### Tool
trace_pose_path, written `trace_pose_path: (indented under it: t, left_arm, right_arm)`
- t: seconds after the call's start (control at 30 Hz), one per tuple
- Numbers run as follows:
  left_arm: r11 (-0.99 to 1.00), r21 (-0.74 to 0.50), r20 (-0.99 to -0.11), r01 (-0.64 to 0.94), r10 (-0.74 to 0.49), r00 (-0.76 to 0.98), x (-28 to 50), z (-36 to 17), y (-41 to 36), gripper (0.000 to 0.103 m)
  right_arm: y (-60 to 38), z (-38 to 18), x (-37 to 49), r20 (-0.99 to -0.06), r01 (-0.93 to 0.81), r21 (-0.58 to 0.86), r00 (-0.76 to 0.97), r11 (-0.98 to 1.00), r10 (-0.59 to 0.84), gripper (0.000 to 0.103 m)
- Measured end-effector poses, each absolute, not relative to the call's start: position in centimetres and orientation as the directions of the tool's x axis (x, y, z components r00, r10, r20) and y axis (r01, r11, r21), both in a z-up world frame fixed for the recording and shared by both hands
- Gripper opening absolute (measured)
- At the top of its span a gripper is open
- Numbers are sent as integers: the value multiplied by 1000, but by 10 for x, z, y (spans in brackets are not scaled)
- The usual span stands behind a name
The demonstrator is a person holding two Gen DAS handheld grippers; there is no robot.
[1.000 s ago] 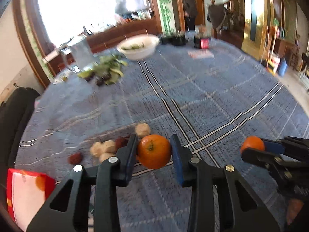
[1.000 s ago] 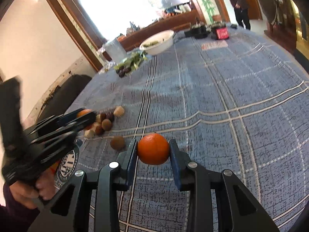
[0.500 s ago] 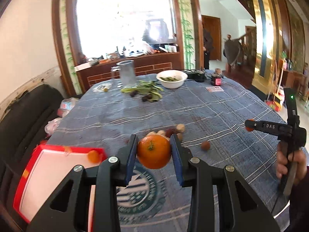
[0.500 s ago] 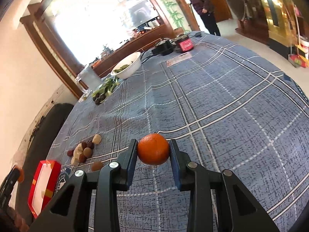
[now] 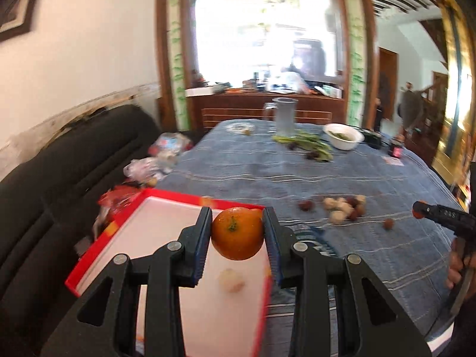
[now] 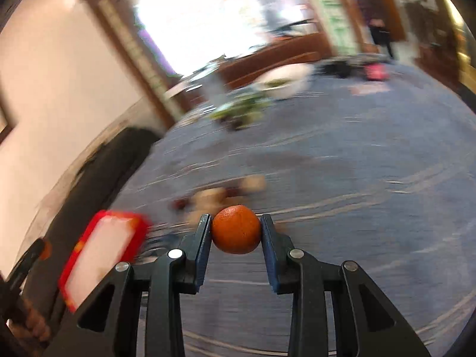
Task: Organize fruits
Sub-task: 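Carry both oranges over the red tray and open both grippers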
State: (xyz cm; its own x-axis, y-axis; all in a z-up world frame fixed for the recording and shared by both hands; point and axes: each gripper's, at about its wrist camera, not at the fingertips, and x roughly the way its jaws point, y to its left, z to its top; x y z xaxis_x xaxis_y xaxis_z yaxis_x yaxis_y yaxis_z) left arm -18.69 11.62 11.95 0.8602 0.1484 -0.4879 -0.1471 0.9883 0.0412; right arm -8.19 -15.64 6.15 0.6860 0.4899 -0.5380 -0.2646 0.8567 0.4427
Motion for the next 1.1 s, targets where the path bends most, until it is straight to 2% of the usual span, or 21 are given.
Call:
trace_pose_path:
  t: [0.17, 0.3, 0.77, 0.93, 1.1]
  left_arm:
    - [973, 27, -501, -231, 213, 839, -193, 110, 149, 37]
    - [966, 30, -535, -257, 233, 812, -196, 96, 166, 37]
    - [963, 37, -621, -269, 233, 749, -193, 60, 190, 37]
    - [942, 112, -622, -316, 315, 717, -190, 55, 198, 37]
    - [941, 119, -647, -318, 317, 693, -187, 45, 202, 37]
  right_arm:
    - [-81, 70, -76, -525, -421, 477, 569, 772, 634, 32]
    - [-31, 67, -78, -544, -495, 453, 505, 741, 670, 32]
    - [68, 33, -116, -631, -674, 320, 372, 666, 681, 32]
    - [79, 24, -128, -657, -704, 316, 322, 637, 682, 32]
    - [84, 21, -138, -664, -720, 278, 334, 636, 668, 34]
